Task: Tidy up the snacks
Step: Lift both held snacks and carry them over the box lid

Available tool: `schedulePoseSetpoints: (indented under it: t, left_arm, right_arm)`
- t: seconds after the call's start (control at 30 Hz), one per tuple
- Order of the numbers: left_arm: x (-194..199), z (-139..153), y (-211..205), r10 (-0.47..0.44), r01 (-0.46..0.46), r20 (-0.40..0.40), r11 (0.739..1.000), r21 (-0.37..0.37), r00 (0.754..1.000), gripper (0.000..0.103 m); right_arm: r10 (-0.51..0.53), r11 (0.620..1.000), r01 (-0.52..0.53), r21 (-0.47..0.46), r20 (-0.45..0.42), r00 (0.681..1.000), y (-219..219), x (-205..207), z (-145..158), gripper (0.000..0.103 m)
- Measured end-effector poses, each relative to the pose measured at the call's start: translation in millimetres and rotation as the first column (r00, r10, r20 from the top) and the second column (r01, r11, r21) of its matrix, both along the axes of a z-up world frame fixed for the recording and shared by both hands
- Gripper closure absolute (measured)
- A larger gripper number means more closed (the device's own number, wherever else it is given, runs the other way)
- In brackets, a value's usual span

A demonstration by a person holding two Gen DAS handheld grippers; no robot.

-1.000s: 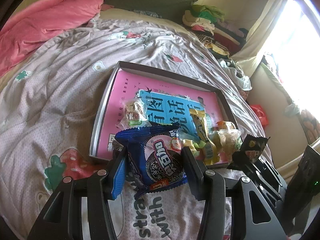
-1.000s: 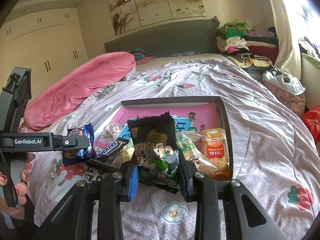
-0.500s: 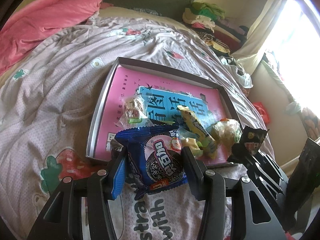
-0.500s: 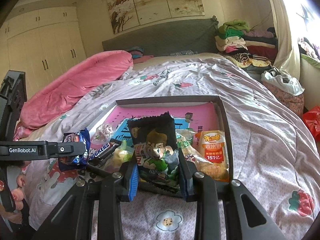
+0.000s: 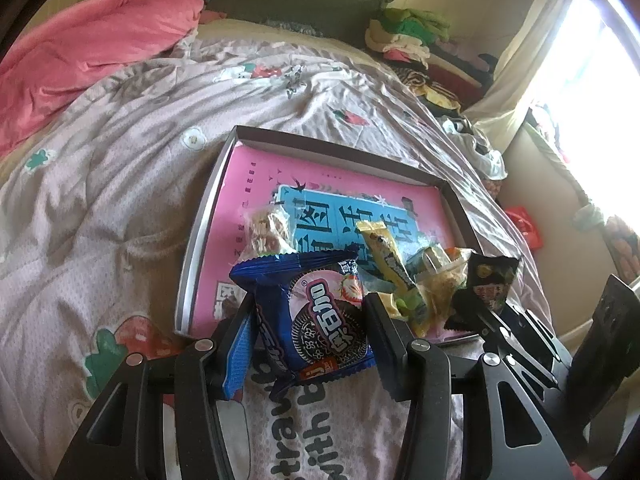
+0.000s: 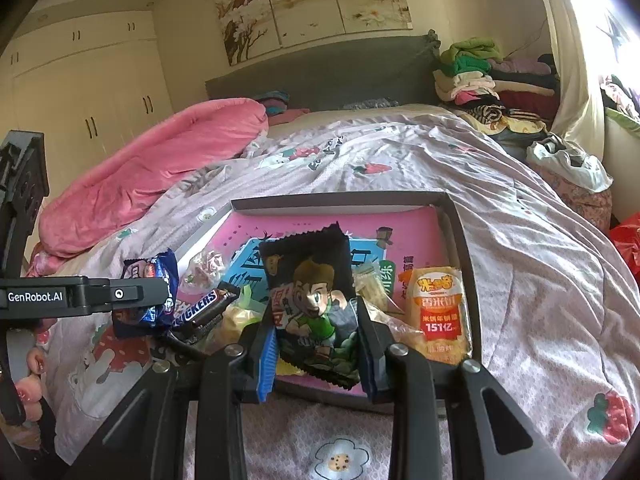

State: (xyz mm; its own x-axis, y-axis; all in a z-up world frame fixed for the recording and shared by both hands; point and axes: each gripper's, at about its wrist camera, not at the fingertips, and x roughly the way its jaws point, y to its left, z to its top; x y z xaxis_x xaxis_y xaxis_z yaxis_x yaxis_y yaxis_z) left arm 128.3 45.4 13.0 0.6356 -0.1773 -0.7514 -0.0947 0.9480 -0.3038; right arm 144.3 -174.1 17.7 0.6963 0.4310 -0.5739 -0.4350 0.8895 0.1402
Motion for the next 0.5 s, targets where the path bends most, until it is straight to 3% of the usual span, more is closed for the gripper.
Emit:
schedulePoseSetpoints:
  t: [0.5]
  left_arm:
    - [8.2,3.9,-7.6,-0.021,0.020,0.016,1.000,0.020,1.000,0.050]
  right_arm:
    - [0.046,0.998,-0.046,0.034,0.008,0.999,12.7,4.1,7.3,0.070]
